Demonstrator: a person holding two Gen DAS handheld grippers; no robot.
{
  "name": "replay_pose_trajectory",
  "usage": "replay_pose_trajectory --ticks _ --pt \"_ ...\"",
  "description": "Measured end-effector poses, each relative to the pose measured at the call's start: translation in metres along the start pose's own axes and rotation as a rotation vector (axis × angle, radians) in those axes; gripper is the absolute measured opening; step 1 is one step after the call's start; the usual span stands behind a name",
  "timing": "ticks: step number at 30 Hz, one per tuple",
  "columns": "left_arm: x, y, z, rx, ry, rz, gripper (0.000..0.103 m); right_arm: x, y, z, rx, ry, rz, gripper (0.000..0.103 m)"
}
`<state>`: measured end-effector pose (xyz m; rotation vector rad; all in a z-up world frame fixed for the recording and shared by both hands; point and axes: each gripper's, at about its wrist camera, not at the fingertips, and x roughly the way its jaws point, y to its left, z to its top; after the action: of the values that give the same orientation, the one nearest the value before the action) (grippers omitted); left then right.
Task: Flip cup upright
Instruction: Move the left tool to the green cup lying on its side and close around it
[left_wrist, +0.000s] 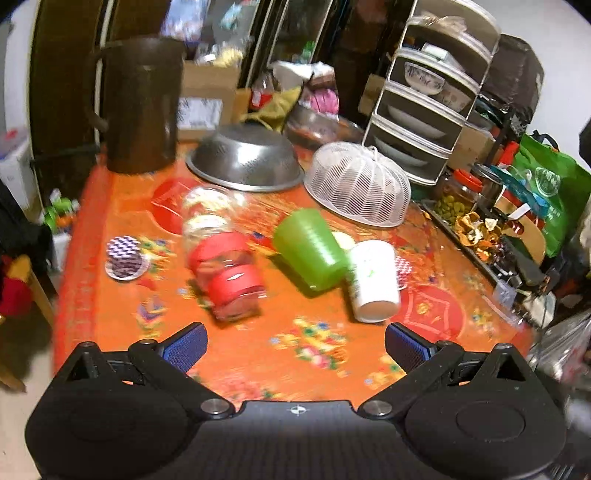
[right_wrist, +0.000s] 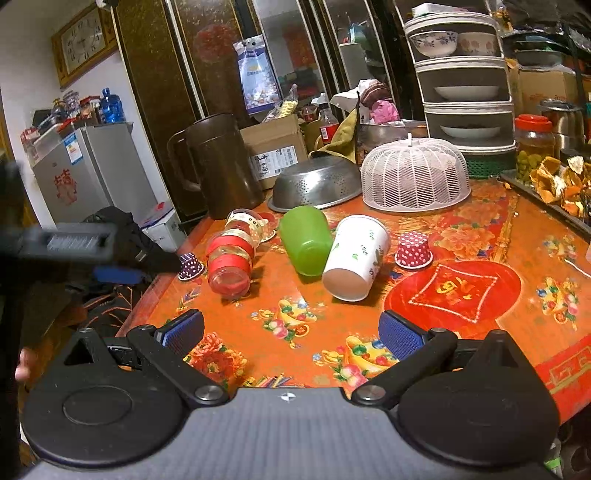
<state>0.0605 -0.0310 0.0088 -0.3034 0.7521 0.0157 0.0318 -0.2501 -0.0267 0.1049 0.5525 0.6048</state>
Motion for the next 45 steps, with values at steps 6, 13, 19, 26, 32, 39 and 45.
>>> replay_pose_trajectory --ticks 6,13,19,26,32,39,45 --pt "0.051 -0.036 0.044 -0.057 0.088 0.027 0.1 -0.007 -0.01 -0.006 0.003 0.004 0.003 0.102" --pt "0.121 -0.029 0.074 -0.218 0.211 0.09 0.09 -0.021 -0.027 -0.011 0.023 -0.008 0.015 0.102" --pt "0.153 -0.037 0.082 -0.243 0.262 0.146 0.085 -0.023 -0.046 -0.013 0.057 -0.019 0.01 0.102" --pt "0.177 -0.039 0.086 -0.287 0.274 0.183 0.084 -0.022 -0.058 -0.016 0.088 -0.027 0.023 0.102" --pt "0.184 -0.036 0.085 -0.31 0.257 0.237 0.081 -0.023 -0.068 -0.017 0.108 -0.034 0.028 0.102" --pt "0.194 -0.039 0.081 -0.29 0.256 0.262 0.077 -0.02 -0.073 -0.018 0.12 -0.028 0.033 0.102" --pt "0.196 -0.041 0.078 -0.26 0.265 0.269 0.068 -0.023 -0.073 -0.018 0.12 -0.034 0.032 0.102"
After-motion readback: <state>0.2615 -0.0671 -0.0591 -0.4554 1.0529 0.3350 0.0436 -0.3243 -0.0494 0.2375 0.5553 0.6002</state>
